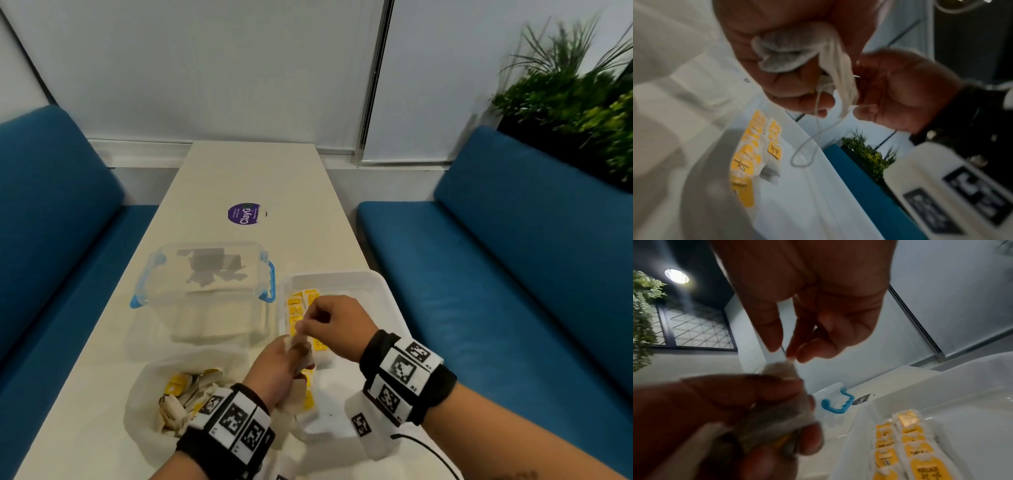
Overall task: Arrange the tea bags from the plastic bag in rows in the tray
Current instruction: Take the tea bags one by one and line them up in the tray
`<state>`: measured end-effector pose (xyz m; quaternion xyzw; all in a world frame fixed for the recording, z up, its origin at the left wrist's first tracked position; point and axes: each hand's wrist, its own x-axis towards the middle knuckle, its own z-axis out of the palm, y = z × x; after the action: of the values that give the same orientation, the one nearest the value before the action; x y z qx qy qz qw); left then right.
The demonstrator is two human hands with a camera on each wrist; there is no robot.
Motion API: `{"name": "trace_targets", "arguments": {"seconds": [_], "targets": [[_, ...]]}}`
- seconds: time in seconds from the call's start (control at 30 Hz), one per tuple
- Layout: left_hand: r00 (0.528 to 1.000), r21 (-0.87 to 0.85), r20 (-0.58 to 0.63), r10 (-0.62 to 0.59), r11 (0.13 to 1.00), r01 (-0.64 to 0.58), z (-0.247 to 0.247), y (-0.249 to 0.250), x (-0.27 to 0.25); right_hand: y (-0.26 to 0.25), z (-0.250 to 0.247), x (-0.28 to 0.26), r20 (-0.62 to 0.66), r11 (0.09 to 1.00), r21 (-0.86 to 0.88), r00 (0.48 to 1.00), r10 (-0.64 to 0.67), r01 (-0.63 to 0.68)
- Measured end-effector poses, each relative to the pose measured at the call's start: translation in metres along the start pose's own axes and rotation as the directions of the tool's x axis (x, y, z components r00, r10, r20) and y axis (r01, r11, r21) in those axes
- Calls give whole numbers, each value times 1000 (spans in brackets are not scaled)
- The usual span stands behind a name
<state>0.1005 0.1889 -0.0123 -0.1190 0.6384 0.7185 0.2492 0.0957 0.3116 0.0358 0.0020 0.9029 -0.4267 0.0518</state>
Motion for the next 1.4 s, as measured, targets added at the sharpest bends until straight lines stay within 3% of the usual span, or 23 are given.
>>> {"name": "trace_targets", "arguments": {"seconds": [0.1,0.17,0.27,0.37,0.57,0.67,0.9,1.03,1.1,1.23,1.33,1.4], "targets": [[995,149,-35,92,985,-86,8,1,-2,0,13,-5,34,993,-58,994,102,-100],[985,313,14,170,935,-166,10,-3,-3,3,19,-6,0,988,1,988,155,-155],[969,384,8,247,894,-231,8,-7,-4,8,23,-4,-21,971,110,976,215,-212],[950,471,-13,311,840,-268,2,-11,0,11,19,-5,64,929,224,955,289,-296],[945,502,-69,320,829,-244,-1,-12,2,14,12,-8,251,818,374,897,365,-438],[955,414,-38,295,874,-254,-3,-11,4,17,6,-5,254,771,456,895,366,-445],[962,62,78,263,961,-268,-4,-5,7,16,-21,2,255,810,496,944,208,-313],[962,-39,74,264,964,-262,-2,-4,12,21,-21,11,231,734,608,952,202,-303],[962,-39,38,271,962,-269,-3,-4,14,25,-13,12,252,685,619,924,289,-383],[961,41,-42,272,962,-270,-5,-4,17,32,1,7,366,712,499,865,343,-494],[972,36,-95,215,977,-212,-8,-5,21,33,1,15,216,746,533,917,336,-399],[979,-8,-143,144,989,-146,-11,-6,24,38,-4,25,93,835,424,934,346,-351]]}}
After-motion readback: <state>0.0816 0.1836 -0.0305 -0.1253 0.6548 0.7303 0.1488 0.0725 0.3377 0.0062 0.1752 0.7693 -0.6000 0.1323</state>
